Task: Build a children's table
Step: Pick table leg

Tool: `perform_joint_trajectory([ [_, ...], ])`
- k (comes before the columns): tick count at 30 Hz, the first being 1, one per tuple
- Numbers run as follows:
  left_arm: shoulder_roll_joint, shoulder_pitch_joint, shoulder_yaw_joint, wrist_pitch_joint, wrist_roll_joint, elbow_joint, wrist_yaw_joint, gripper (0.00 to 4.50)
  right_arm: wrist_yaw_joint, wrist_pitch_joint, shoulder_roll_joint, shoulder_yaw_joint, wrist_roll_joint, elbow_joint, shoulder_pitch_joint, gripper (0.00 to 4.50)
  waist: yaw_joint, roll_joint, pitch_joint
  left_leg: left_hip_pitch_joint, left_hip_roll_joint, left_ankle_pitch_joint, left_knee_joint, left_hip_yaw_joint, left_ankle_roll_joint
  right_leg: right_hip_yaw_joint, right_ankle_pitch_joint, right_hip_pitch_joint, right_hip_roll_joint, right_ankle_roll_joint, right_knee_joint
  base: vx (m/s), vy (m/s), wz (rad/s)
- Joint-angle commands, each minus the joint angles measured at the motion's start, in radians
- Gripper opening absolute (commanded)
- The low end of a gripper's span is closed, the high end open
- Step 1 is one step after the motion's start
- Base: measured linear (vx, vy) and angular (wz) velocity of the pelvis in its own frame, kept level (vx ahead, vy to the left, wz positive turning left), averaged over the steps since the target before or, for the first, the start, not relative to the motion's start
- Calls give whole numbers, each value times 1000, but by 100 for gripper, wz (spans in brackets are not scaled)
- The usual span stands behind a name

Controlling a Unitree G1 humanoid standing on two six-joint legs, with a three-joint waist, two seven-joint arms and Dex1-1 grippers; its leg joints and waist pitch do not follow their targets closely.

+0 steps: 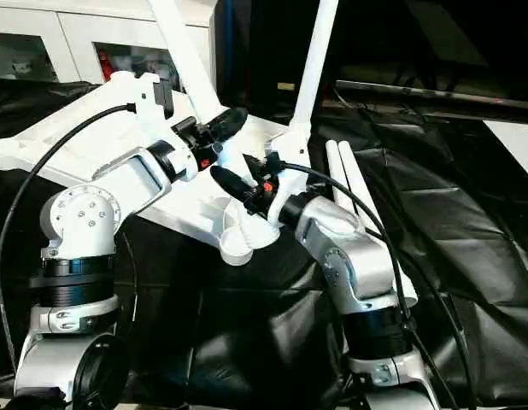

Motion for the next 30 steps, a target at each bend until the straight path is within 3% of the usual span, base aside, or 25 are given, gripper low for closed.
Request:
perform_joint_trajectory([
  [1, 4, -22, -26, -2, 4, -12, -17, 187, -22, -9, -4, -19, -7, 22, -18, 257, 1, -5, -78, 18, 54, -37, -60, -19, 21, 50, 47, 56, -84, -195, -69, 0, 0, 0],
  [9, 92, -26, -84, 2, 6, -21, -156, 185, 53, 92, -41, -58, 91, -3, -42, 326, 3, -5, -78, 19, 52, -33, -60, -18, 21, 49, 53, 56, -83, -193, -67, 0, 0, 0],
  [10, 146, -27, -114, 19, -7, -33, -243, 185, 136, 162, -95, -58, 143, -31, -46, 326, 4, -5, -78, 21, 51, -35, -61, -19, 26, 49, 46, 58, -81, -190, -67, 0, 0, 0],
  [12, 198, -28, -135, 37, -26, -45, -331, 185, 218, 215, -153, -55, 191, -67, -42, 329, 9, -3, -78, 22, 51, -33, -60, -19, 28, 50, 47, 58, -80, -180, -66, 0, 0, 0],
  [15, 244, -37, -146, 40, -53, -47, -423, 185, 289, 263, -208, -52, 238, -86, -41, 329, 9, -3, -79, 20, 51, -26, -59, -18, 26, 48, 62, 58, -82, -196, -64, 0, 0, 0],
  [19, 294, -59, -163, 27, -76, -29, -553, 185, 360, 296, -266, -31, 253, -88, -50, 329, 9, -1, -78, 22, 53, -48, -59, -16, 12, 48, 23, 55, -84, -219, -66, 0, 0, 0],
  [24, 287, -73, -163, 26, -95, -23, -588, 185, 376, 312, -279, -21, 264, -86, -54, 329, 9, -2, -77, 20, 55, -57, -60, -17, 0, 47, 6, 57, -88, -228, -66, 0, 0, 0],
  [30, 291, -56, -213, 11, -83, -50, -643, 185, 382, 332, -265, -16, 283, -79, -58, 329, 10, -5, -78, 20, 55, -53, -60, -16, 2, 48, 7, 56, -87, -227, -67, 0, 0, 0],
])
